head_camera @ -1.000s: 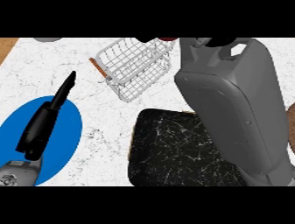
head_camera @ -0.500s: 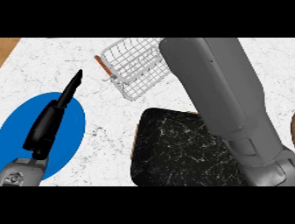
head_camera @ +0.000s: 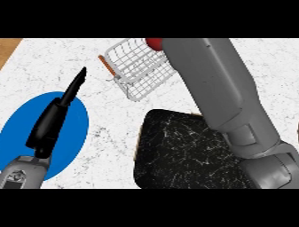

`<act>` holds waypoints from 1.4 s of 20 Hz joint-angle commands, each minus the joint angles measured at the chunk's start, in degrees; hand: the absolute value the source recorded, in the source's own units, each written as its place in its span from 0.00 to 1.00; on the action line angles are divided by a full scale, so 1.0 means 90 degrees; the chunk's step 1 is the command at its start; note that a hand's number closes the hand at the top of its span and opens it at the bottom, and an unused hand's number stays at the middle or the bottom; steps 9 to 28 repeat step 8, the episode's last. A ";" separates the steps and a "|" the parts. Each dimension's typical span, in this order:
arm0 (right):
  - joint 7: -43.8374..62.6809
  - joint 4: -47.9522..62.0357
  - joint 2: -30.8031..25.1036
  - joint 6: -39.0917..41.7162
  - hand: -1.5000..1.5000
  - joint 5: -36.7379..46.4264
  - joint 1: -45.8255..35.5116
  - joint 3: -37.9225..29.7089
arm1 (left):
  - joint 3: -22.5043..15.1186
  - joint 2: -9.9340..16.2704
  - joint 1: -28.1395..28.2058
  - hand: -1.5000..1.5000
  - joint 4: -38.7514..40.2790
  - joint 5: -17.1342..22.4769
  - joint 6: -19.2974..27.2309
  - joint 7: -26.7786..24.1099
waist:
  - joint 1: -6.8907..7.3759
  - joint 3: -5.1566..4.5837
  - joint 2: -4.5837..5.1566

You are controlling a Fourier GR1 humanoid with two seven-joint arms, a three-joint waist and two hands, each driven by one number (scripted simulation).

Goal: Pick the tomato from the tray and place it in the tiered basket

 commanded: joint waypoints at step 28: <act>0.0958 0.0485 -0.0283 -0.2645 0.00 0.1540 -0.0225 -0.0293 | 0.0276 0.0120 0.0751 0.50 -0.0189 0.0030 0.0111 -0.0047 | -0.0604 -0.0001 -0.0243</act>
